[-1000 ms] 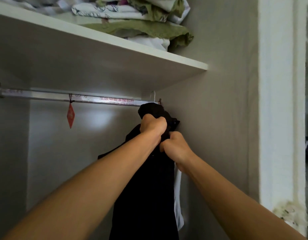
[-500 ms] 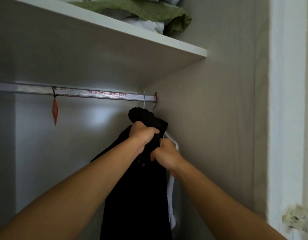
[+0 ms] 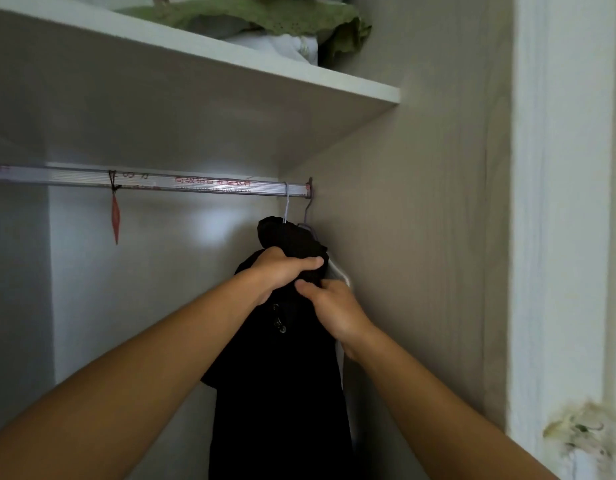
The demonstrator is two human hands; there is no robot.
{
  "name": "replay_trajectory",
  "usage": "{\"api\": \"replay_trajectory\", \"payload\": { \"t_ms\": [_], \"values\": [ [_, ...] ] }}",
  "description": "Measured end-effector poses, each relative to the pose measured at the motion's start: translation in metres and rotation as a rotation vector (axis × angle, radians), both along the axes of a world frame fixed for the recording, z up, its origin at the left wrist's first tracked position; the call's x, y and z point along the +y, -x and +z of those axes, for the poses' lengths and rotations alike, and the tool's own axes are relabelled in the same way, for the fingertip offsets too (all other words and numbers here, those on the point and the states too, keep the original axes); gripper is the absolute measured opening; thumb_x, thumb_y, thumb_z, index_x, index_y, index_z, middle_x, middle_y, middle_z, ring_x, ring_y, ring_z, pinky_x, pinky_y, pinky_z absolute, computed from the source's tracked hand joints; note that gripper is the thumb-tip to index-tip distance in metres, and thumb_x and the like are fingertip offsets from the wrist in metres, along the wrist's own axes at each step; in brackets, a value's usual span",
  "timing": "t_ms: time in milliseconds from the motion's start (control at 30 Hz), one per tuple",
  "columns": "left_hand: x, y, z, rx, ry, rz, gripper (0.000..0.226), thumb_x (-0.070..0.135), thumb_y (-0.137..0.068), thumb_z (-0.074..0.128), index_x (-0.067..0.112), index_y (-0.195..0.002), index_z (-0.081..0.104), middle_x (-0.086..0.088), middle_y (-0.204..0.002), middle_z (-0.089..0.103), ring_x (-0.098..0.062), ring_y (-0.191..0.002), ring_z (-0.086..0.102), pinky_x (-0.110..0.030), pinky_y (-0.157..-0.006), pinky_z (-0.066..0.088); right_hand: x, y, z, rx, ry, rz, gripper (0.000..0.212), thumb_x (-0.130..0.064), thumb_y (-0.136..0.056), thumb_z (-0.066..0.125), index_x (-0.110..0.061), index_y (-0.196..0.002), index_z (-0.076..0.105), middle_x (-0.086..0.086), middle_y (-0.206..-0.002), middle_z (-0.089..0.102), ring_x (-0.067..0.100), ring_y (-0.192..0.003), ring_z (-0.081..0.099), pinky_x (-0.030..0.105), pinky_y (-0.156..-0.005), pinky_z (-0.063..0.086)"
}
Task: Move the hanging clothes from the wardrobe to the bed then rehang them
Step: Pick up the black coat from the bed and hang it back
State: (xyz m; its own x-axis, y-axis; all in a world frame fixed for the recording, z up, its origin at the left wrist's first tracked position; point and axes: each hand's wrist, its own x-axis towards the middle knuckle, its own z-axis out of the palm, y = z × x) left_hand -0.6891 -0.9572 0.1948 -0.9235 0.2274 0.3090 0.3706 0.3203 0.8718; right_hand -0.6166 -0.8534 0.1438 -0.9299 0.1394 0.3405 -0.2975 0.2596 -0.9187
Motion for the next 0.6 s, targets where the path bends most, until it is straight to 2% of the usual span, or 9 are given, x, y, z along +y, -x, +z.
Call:
{"api": "replay_trajectory", "payload": {
  "t_ms": [33, 100, 167, 200, 267, 333, 433, 533, 600],
  "values": [
    [-0.002, -0.001, 0.0, -0.019, 0.005, -0.004, 0.062, 0.047, -0.072, 0.08, 0.014, -0.117, 0.053, -0.003, -0.104, 0.06, -0.021, -0.098, 0.06, -0.031, -0.088, 0.05, -0.001, 0.003, -0.001, 0.013, -0.076, -0.041, 0.028, -0.037, -0.095, 0.054, -0.014, -0.104, 0.068, 0.008, -0.098, 0.073, 0.023, -0.091, 0.07, 0.042, -0.089, 0.056],
    [-0.006, -0.003, 0.0, -0.022, 0.013, -0.008, 0.086, 0.062, -0.053, 0.08, 0.01, -0.119, 0.059, -0.002, -0.111, 0.066, -0.02, -0.101, 0.064, -0.035, -0.094, 0.052, -0.006, 0.005, -0.001, 0.055, -0.236, -0.142, 0.033, -0.04, -0.096, 0.05, -0.012, -0.108, 0.062, 0.01, -0.101, 0.069, 0.025, -0.092, 0.067, 0.045, -0.087, 0.055],
    [-0.009, 0.003, -0.007, 0.052, 0.073, 0.031, 0.109, 0.079, -0.033, 0.075, 0.02, -0.123, 0.061, 0.0, -0.116, 0.068, -0.018, -0.103, 0.065, -0.039, -0.095, 0.052, -0.007, 0.007, -0.002, 0.111, -0.354, -0.223, 0.035, -0.038, -0.096, 0.048, -0.009, -0.114, 0.057, 0.014, -0.104, 0.066, 0.029, -0.093, 0.065, 0.047, -0.085, 0.054],
    [-0.01, 0.001, -0.01, 0.093, 0.125, 0.057, 0.116, 0.084, -0.033, 0.073, 0.022, -0.129, 0.057, 0.0, -0.126, 0.063, -0.019, -0.11, 0.062, -0.04, -0.098, 0.05, -0.009, 0.006, -0.002, 0.124, -0.395, -0.248, 0.034, -0.035, -0.097, 0.048, -0.007, -0.115, 0.055, 0.015, -0.104, 0.066, 0.03, -0.093, 0.064, 0.047, -0.085, 0.054],
    [-0.013, -0.019, -0.013, 0.206, 0.215, 0.127, 0.108, 0.069, -0.063, 0.074, 0.022, -0.149, 0.028, -0.005, -0.149, 0.037, -0.026, -0.133, 0.043, -0.044, -0.11, 0.038, -0.01, 0.003, -0.004, 0.138, -0.455, -0.285, 0.03, -0.029, -0.099, 0.047, -0.004, -0.114, 0.054, 0.015, -0.104, 0.065, 0.031, -0.093, 0.063, 0.046, -0.084, 0.053],
    [-0.014, -0.033, -0.018, 0.355, 0.331, 0.136, 0.092, 0.045, -0.087, 0.064, 0.034, -0.154, 0.001, -0.001, -0.162, 0.005, -0.027, -0.147, 0.016, -0.049, -0.118, 0.023, -0.008, -0.001, -0.008, 0.146, -0.484, -0.319, 0.028, -0.027, -0.1, 0.046, -0.003, -0.111, 0.054, 0.016, -0.104, 0.064, 0.032, -0.093, 0.063, 0.044, -0.082, 0.053],
    [-0.015, -0.039, -0.021, 0.375, 0.567, 0.039, 0.066, 0.042, -0.1, 0.042, 0.045, -0.152, 0.001, 0.003, -0.163, -0.013, -0.024, -0.15, 0.001, -0.05, -0.12, 0.013, -0.005, -0.007, -0.009, 0.128, -0.481, -0.309, 0.028, -0.027, -0.101, 0.045, -0.002, -0.109, 0.055, 0.018, -0.105, 0.065, 0.033, -0.093, 0.063, 0.04, -0.077, 0.052],
    [-0.012, -0.045, -0.012, 0.286, 0.567, 0.006, 0.061, 0.039, -0.102, 0.041, 0.042, -0.153, 0.008, 0.001, -0.163, -0.01, -0.023, -0.15, 0.002, -0.042, -0.122, 0.01, -0.002, -0.022, -0.003, 0.062, -0.471, -0.256, 0.03, -0.03, -0.101, 0.049, -0.003, -0.112, 0.056, 0.017, -0.109, 0.064, 0.03, -0.094, 0.062, 0.032, -0.069, 0.045],
    [-0.008, -0.055, -0.003, 0.271, 0.542, 0.01, 0.06, 0.037, -0.101, 0.044, 0.038, -0.153, 0.013, -0.001, -0.163, -0.007, -0.024, -0.15, 0.001, -0.042, -0.122, 0.008, 0.0, -0.037, 0.0, 0.042, -0.504, -0.249, 0.03, -0.03, -0.1, 0.051, -0.005, -0.115, 0.055, 0.015, -0.111, 0.063, 0.029, -0.097, 0.062, 0.031, -0.071, 0.045]
  ]
}}
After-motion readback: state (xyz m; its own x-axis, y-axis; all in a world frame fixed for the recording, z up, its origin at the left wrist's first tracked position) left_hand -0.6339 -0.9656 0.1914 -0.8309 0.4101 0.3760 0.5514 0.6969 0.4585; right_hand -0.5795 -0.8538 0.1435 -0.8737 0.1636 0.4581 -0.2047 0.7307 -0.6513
